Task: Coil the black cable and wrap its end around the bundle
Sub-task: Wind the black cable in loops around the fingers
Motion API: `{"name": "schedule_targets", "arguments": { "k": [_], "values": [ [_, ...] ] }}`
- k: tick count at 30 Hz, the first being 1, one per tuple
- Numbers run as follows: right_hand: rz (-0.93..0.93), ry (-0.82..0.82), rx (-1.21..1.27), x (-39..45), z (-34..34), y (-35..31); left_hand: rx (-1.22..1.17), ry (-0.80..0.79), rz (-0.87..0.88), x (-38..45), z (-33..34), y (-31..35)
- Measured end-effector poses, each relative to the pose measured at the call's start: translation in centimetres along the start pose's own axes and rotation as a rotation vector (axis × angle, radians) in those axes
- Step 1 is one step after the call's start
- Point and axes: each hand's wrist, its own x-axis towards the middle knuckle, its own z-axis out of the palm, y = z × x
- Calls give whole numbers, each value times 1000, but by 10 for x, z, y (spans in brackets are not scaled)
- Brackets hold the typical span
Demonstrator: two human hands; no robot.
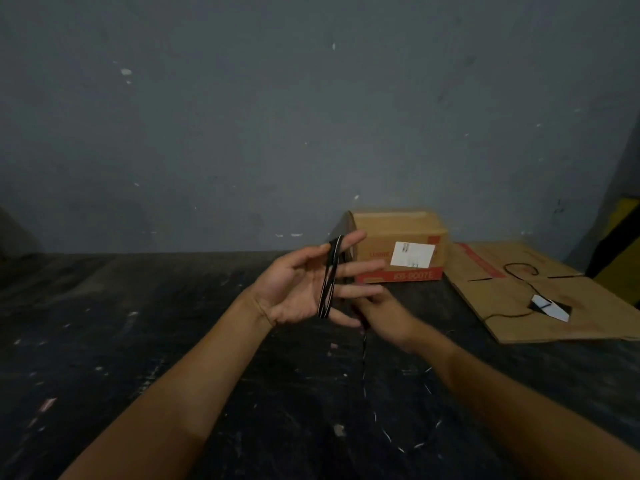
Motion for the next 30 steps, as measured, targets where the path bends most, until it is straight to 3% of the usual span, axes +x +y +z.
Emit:
{"name": "schedule_targets", "arguments": {
  "k": [5, 14, 22, 27, 30],
  "values": [
    [107, -73, 72, -12, 41, 10, -62, 69, 65, 3, -6, 4],
    [104, -286, -110, -41, 75, -29, -17, 293, 102, -8, -25, 12],
    [-93, -299, -498, -41, 38, -77, -3, 487, 77, -18, -40, -5],
    [-197, -217, -644, -22, 5, -108, 38, 477, -61, -18, -39, -28],
    [-167, -135, -725, -5, -18, -120, 13, 455, -111, -18, -34, -34]
  ]
}}
